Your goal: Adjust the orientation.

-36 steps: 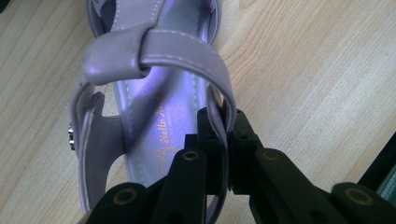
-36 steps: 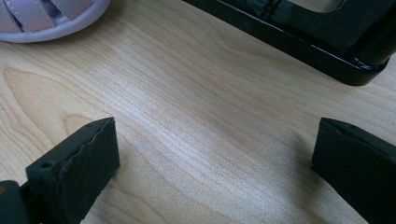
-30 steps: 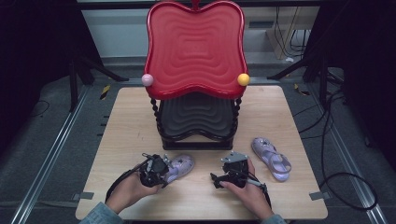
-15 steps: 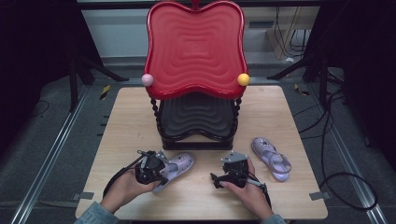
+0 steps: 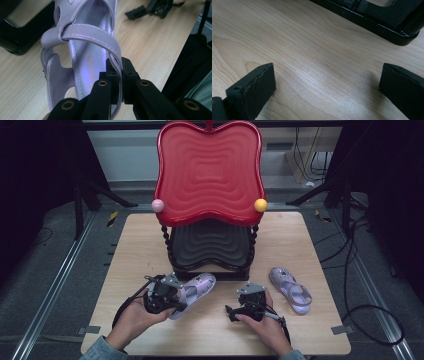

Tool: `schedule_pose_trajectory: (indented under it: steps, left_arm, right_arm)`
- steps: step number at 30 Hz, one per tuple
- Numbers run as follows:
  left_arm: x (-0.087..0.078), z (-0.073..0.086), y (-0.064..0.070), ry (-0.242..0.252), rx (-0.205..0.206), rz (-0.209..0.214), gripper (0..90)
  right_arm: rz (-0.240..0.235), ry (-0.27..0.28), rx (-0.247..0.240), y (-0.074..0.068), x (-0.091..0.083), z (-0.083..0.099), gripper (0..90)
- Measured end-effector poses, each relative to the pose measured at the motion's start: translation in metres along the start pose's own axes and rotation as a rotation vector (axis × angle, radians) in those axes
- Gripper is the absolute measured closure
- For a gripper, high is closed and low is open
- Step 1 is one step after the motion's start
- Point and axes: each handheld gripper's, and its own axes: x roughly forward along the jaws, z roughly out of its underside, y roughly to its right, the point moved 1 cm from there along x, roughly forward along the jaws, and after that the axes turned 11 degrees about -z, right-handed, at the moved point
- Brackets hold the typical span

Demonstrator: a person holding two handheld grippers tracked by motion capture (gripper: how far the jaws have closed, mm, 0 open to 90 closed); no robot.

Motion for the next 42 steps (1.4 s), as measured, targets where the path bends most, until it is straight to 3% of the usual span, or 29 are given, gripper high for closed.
schedule_pose_trajectory:
  steps: [8,14,16,23,33,36,42]
  left_arm:
    - [-0.012,-0.02,0.0,0.1,-0.036,-0.014,86.5]
    - [-0.012,-0.033,0.001,0.136,-0.028,-0.018,86.5]
    - [-0.012,-0.038,0.001,0.16,-0.049,-0.011,86.5]
    - [-0.015,-0.059,0.004,0.215,-0.062,-0.024,86.5]
    - [-0.014,-0.084,-0.006,0.328,-0.131,-0.082,86.5]
    - [-0.013,-0.088,-0.012,0.362,-0.154,-0.117,86.5]
    - [-0.011,-0.092,-0.022,0.433,-0.203,-0.147,86.4]
  right_arm:
    - [0.004,0.001,0.0,0.0,0.0,0.0,1.0]
    - [0.007,0.002,0.006,-0.001,0.0,0.001,1.0]
    - [0.012,0.002,0.005,-0.001,0.0,0.001,1.0]
    - [0.016,0.003,0.007,-0.001,-0.001,0.001,1.0]
    - [0.019,0.004,0.012,-0.002,-0.001,0.001,1.3]
    - [0.021,0.004,0.013,-0.002,-0.001,0.002,1.3]
    - [0.02,0.004,0.015,-0.002,-0.001,0.002,1.3]
